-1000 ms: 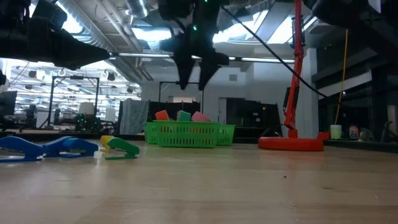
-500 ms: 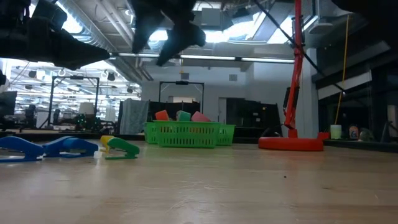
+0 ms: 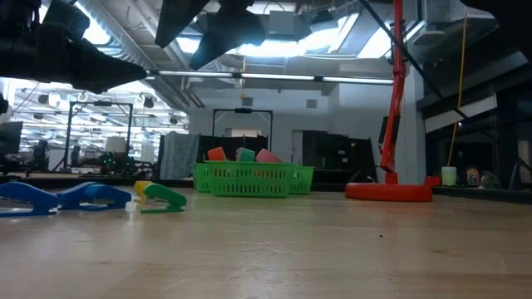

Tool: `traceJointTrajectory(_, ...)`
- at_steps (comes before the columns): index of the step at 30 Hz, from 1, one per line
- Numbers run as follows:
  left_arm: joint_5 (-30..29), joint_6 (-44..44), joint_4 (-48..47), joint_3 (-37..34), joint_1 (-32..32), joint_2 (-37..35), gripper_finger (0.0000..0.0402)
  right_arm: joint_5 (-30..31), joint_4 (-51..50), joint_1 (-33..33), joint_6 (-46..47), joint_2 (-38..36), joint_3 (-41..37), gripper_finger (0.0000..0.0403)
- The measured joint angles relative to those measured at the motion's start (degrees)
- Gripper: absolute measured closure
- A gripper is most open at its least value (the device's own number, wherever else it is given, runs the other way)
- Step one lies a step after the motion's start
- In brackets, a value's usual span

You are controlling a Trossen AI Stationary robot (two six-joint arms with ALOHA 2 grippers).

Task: Pick and place Stapler, Stapler remover, tape
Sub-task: Put the yellow stapler into the left green bin

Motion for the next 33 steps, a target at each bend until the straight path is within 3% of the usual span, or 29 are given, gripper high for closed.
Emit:
traceJointTrajectory(17, 0.0, 0.0, 0.0, 0.0, 0.0, 0.0, 0.0274, 0.0, 2.6, -2.1, -2.4, 0.0, 0.0, 0.0102)
traceJointTrajectory(33, 0.0, 0.0, 0.0, 0.0, 0.0, 0.0, 0.0274, 0.0, 10.2, -3.0, 2.1, 0.0, 0.0, 0.0102)
